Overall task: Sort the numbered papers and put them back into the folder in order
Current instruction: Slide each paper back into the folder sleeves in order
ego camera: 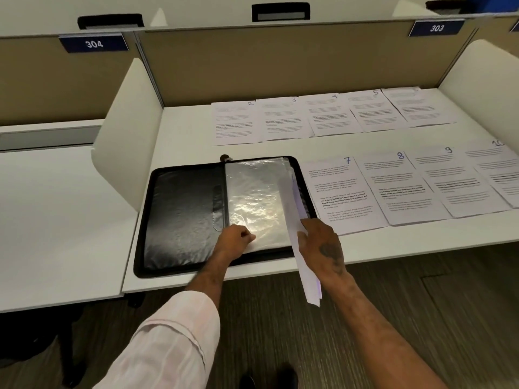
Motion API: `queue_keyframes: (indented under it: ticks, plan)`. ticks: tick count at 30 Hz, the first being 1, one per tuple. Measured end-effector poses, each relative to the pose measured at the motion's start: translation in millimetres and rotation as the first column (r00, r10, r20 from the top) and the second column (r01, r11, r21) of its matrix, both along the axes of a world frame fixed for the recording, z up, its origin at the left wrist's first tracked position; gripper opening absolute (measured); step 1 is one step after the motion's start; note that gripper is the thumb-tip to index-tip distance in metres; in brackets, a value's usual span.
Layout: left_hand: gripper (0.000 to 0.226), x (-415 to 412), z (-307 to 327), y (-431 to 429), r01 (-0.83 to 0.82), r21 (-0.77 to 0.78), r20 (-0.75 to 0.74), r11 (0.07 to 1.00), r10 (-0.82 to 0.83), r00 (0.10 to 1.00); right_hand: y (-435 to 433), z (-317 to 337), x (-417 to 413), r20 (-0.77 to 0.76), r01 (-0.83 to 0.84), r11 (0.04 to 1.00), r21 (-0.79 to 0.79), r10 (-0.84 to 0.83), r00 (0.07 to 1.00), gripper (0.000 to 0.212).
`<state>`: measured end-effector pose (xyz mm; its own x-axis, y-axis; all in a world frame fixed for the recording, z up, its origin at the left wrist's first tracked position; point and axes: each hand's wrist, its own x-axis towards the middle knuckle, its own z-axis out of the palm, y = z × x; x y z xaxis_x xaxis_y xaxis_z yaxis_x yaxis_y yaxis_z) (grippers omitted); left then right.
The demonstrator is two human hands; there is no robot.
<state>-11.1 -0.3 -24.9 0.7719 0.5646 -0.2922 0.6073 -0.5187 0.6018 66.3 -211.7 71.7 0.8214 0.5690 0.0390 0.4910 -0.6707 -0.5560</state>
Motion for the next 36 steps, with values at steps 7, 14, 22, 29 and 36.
queue_keyframes:
  ticks: [7,14,22,29,36]
  plan:
    - [0.021,4,2,-9,0.067,0.081,-0.025,0.994,-0.066,0.998,4,-6,-27,0.151,-0.210,0.974,0.081,0.197,0.969,0.029]
    - [0.022,4,-2,-13,-0.044,0.060,-0.040,0.997,0.046,0.998,-6,-42,-57,0.201,-0.410,0.903,-0.129,0.429,0.881,0.045]
    - [0.021,3,0,-15,-0.083,0.027,0.059,0.996,0.081,0.995,-51,-53,-50,0.195,-0.429,0.844,-0.323,0.503,0.842,0.053]
    - [0.018,-3,8,-15,-0.093,0.026,0.120,0.995,0.089,0.989,-44,-30,-43,0.095,-0.433,0.657,-0.617,0.608,0.788,0.034]
    - [0.023,-17,12,-18,-0.008,0.292,0.133,0.957,-0.032,0.991,3,-15,-59,0.048,-0.344,0.595,-0.726,0.544,0.838,0.034]
